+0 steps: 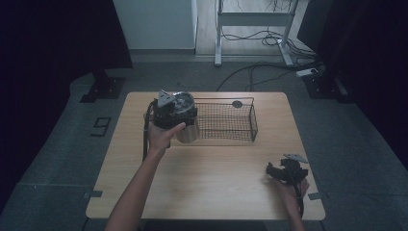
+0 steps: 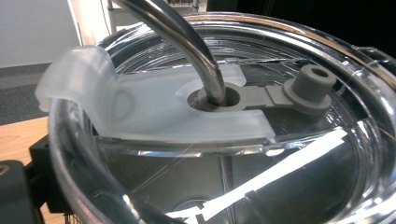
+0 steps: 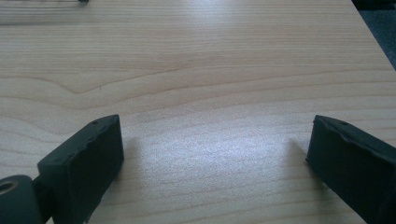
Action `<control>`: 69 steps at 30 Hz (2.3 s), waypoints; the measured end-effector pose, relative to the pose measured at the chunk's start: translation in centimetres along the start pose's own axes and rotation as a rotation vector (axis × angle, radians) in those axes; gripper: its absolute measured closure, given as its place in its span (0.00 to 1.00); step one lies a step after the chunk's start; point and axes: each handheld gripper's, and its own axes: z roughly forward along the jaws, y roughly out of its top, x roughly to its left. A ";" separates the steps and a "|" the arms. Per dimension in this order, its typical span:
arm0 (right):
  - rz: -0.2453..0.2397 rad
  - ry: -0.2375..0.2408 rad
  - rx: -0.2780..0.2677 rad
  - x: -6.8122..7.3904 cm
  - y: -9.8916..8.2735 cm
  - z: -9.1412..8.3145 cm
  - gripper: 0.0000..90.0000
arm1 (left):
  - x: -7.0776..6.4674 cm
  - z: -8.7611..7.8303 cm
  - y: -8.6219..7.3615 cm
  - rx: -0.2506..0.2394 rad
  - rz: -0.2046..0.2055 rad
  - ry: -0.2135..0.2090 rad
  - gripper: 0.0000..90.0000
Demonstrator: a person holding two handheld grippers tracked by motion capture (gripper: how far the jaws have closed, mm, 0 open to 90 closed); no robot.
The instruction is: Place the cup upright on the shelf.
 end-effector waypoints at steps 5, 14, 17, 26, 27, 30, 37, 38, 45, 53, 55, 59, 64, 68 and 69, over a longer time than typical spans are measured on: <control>0.001 0.000 0.000 0.0 0.0 0.0 0.04 | 0.2 0.3 0.3 0.007 0.002 0.009 0.04; 0.000 0.000 0.000 0.0 0.0 0.0 0.04 | 0.6 0.6 0.9 0.008 0.003 0.017 0.04; -0.001 0.000 0.000 0.0 0.0 0.0 0.04 | 0.7 0.9 1.2 0.010 0.012 0.028 0.04; 0.000 -0.002 -0.001 0.0 0.0 0.0 0.05 | 1.2 1.6 1.7 0.015 0.007 0.049 0.04; 0.001 -0.002 -0.002 0.0 0.0 0.0 0.05 | 1.4 1.8 1.8 0.017 0.005 0.053 0.04; 0.001 -0.003 -0.002 0.0 0.0 0.0 0.05 | 1.6 2.2 2.0 0.020 0.011 0.063 0.04; 0.000 -0.003 -0.003 0.0 0.0 0.0 0.05 | 1.7 3.1 2.4 0.021 0.013 0.067 0.04; 0.000 -0.003 -0.003 0.0 0.0 0.0 0.05 | 1.7 3.3 2.5 0.021 0.016 0.070 0.04; 0.000 -0.004 -0.003 0.0 0.0 0.0 0.05 | 1.7 4.7 2.8 0.027 0.021 0.079 0.04; 0.001 -0.003 -0.002 0.0 0.0 0.0 0.05 | 1.7 6.7 3.0 0.037 0.022 0.089 0.04; 0.001 -0.002 -0.002 0.0 0.0 0.0 0.05 | 1.7 7.2 2.9 0.042 0.022 0.093 0.04; 0.001 -0.002 -0.002 0.0 0.0 0.0 0.05 | 1.9 8.1 2.6 0.051 0.018 0.100 0.04; 0.001 -0.002 -0.002 0.0 0.0 0.0 0.05 | 1.9 8.8 2.3 0.056 0.014 0.126 0.04; 0.001 -0.002 -0.003 0.0 0.0 0.0 0.05 | 2.3 9.4 2.0 0.049 -0.007 0.135 0.04; 0.001 -0.002 -0.002 0.0 0.0 -0.1 0.06 | 2.4 9.6 1.8 0.054 -0.011 0.138 0.04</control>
